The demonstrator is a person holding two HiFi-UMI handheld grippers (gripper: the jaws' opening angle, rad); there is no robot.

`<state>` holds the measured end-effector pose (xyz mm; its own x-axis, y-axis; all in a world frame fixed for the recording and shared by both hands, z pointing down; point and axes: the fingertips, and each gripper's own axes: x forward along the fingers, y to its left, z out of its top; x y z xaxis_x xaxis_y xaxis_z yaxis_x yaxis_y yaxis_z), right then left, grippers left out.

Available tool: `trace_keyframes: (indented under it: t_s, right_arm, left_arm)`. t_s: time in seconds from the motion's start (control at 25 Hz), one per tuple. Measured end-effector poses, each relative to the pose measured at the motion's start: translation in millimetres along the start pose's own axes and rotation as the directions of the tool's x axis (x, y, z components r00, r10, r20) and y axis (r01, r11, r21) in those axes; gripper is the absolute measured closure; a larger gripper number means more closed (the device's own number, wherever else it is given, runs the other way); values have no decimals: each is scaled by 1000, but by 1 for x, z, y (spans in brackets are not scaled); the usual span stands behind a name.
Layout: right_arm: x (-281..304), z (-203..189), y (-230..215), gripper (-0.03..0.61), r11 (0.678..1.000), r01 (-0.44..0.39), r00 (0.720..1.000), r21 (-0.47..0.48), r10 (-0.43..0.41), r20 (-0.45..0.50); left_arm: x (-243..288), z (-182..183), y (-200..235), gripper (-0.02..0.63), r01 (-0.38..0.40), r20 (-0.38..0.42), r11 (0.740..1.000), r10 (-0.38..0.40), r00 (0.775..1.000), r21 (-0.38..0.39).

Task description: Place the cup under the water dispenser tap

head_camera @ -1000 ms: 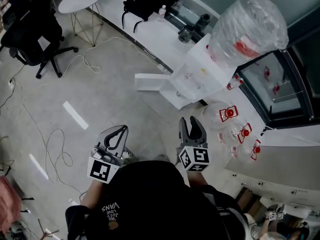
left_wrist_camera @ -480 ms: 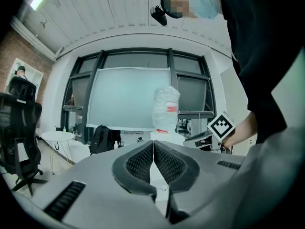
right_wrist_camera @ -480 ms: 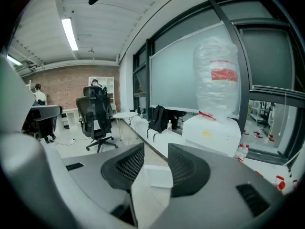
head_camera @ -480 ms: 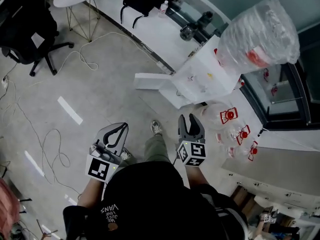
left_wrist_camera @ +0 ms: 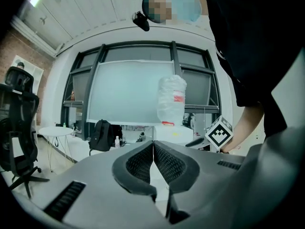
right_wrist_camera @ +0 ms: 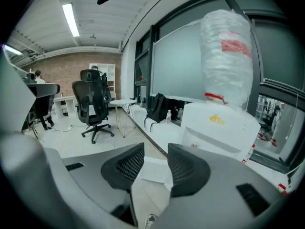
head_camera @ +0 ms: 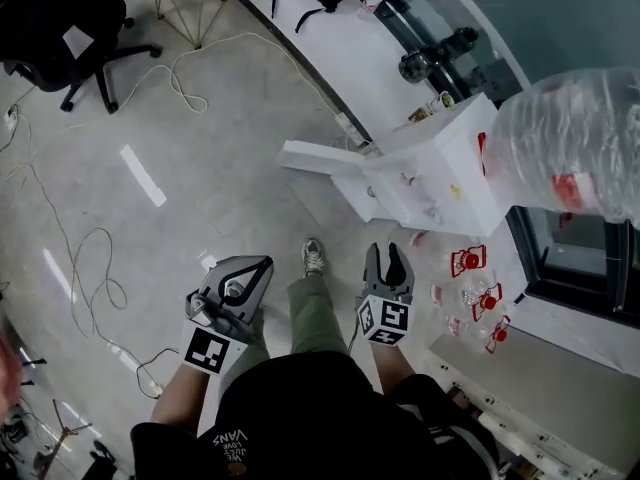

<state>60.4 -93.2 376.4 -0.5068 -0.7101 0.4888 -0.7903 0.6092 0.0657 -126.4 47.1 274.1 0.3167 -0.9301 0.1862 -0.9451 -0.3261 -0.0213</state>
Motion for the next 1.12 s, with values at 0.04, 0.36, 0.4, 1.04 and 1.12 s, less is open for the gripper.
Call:
trace_keyframes:
  t_s: [0.04,0.36,0.4,1.04,1.12]
  right_arm:
    - [11,-11,-2,442,1000,-7,1000,-8,7,-15]
    - [97,-111,-16,442,999,-20,992,-44,15,-125]
    - [109,-124,-18,443,999,-19,990,-47,12,-138]
    - [272,-323,-62,443,985,-33,970,-167,-9,-245]
    - [294,-347,-75,443,983,-13,965,-186,-36,-259]
  left_arm:
    - [8,-8,0,594,4,-2,1000,-4,1000,-5]
    - [57,-97,1,594,19,-65,997,-23,998,-73]
    - [62,-109,2,594,13,-68,996,-19,997,-84]
    - [148,-279,-5,594,29,-56,988,-38,998,-152]
    - [160,-298,-8,594,39,-61,988,-49,997,-151]
